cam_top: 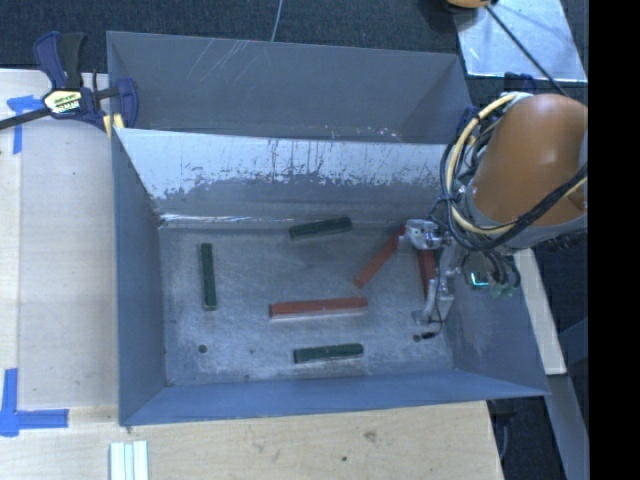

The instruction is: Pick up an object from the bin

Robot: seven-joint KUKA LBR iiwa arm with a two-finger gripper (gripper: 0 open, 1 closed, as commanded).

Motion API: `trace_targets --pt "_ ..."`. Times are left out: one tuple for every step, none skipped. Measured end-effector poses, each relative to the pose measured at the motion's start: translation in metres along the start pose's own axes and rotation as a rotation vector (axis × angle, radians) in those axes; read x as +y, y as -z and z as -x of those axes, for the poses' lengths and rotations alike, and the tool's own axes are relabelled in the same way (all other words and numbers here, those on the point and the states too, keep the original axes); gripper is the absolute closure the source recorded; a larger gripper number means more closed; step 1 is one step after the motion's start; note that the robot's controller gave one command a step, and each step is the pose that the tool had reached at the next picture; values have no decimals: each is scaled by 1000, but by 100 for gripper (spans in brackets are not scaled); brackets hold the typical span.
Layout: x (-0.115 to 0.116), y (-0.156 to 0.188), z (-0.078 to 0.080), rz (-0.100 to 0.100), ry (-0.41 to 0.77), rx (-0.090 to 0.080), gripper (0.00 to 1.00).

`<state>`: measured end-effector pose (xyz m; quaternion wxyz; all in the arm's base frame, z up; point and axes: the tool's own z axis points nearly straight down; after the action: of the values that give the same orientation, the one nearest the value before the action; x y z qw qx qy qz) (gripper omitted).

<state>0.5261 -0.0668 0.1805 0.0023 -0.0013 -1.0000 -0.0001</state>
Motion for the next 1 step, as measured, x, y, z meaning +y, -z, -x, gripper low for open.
trace_targets --pt "0 4 2 -1 2 -8 0"
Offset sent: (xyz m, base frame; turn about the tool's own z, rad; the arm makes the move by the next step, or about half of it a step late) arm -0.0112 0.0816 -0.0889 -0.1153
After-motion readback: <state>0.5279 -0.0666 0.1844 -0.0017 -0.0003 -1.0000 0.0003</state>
